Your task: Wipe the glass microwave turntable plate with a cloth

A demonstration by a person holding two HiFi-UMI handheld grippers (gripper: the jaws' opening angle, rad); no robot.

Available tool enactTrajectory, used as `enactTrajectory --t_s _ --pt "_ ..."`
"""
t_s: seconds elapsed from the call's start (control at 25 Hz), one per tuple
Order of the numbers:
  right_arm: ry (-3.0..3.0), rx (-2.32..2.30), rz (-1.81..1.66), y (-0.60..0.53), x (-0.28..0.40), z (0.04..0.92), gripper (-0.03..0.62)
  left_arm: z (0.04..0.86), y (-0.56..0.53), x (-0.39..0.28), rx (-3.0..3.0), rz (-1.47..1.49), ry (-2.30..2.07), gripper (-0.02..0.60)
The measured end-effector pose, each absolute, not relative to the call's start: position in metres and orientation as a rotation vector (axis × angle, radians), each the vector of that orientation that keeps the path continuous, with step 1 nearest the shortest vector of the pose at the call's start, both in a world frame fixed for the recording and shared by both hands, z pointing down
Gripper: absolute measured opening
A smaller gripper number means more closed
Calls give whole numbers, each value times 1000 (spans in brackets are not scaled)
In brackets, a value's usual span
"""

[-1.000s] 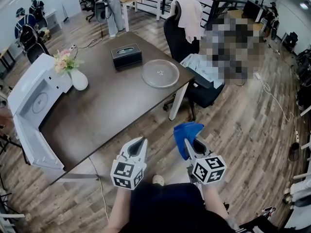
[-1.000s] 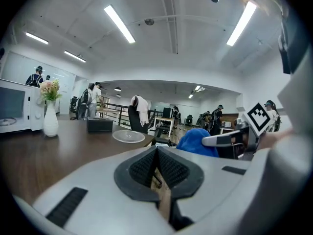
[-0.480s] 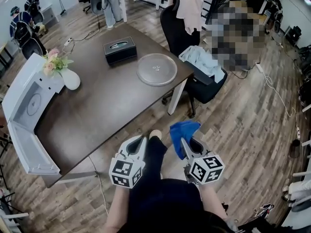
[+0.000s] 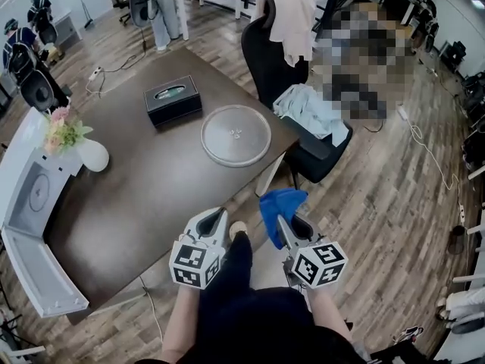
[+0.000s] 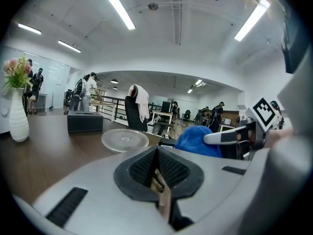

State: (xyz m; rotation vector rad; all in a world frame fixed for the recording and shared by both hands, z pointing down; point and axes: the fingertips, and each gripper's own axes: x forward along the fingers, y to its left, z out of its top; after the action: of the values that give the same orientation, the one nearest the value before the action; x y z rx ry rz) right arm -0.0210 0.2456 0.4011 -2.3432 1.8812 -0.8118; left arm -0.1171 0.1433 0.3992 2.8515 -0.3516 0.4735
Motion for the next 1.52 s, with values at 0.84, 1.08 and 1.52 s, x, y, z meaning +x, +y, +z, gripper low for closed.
enactTrajectory --t_s 0.84,1.08,1.52 --pt "1958 -2301 -881 57 133 420 66 427 -24 22 2781 545 -402 5" --pt "2076 -2261 -894 24 139 422 66 431 -42 7 2738 543 -537 5" --pt "2432 -2026 -910 -43 124 419 66 467 -60 -18 2529 598 -822 5"
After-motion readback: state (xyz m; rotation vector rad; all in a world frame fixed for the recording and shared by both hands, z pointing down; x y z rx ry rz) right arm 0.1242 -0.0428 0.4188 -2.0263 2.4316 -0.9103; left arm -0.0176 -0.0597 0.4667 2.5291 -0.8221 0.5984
